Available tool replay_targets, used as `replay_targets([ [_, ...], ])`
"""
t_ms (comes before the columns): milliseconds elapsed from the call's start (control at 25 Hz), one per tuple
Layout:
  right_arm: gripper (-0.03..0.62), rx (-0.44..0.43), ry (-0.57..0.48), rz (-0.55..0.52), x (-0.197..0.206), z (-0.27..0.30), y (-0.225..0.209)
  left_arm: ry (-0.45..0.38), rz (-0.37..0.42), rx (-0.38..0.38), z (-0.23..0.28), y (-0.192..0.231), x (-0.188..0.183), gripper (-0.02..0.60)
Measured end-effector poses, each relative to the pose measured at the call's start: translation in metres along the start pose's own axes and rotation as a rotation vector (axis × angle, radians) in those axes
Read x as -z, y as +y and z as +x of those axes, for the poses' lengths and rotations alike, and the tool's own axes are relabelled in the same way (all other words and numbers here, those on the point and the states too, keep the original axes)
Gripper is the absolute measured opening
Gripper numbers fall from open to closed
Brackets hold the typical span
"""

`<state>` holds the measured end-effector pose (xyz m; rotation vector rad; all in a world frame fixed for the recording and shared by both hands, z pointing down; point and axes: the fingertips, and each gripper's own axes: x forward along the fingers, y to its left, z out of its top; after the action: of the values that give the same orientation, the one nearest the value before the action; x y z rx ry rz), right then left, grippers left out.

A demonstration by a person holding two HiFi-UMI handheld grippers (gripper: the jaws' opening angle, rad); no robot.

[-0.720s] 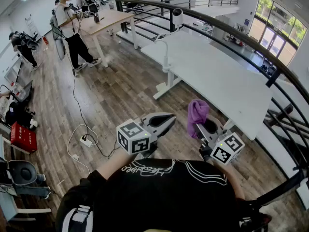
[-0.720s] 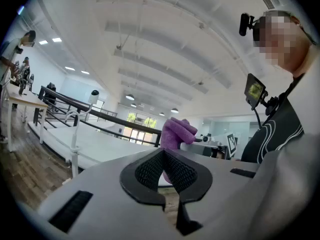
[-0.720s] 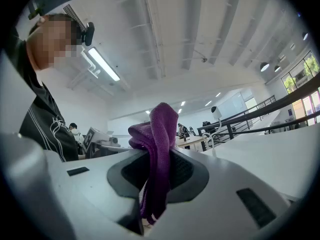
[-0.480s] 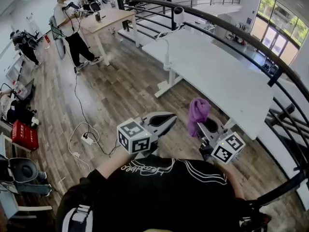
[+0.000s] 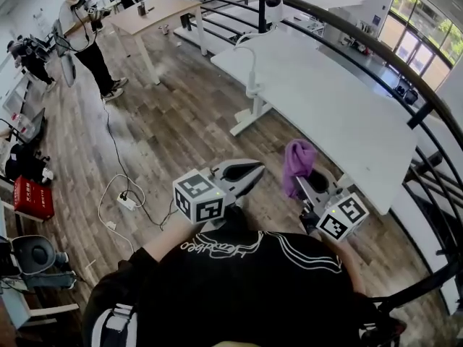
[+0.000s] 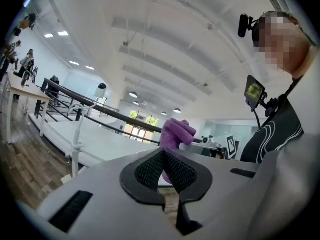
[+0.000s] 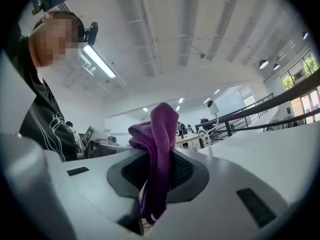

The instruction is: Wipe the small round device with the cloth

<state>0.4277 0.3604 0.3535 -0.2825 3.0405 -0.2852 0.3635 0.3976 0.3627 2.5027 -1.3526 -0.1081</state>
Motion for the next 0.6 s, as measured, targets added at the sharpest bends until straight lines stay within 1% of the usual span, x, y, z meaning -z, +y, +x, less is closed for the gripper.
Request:
replay_targets([
  [280,0.066,0.006,0.011,0.041,-0.014,0.096,-0.064,0.015,-0.029,0.009,0.025,0.107,-0.042,0.008],
  [600,0.066,0.046,0.007,0.071,-0.034,0.219,-0.162,0.058,-0.036,0.047,0.069,0.253,-0.093,0.008],
])
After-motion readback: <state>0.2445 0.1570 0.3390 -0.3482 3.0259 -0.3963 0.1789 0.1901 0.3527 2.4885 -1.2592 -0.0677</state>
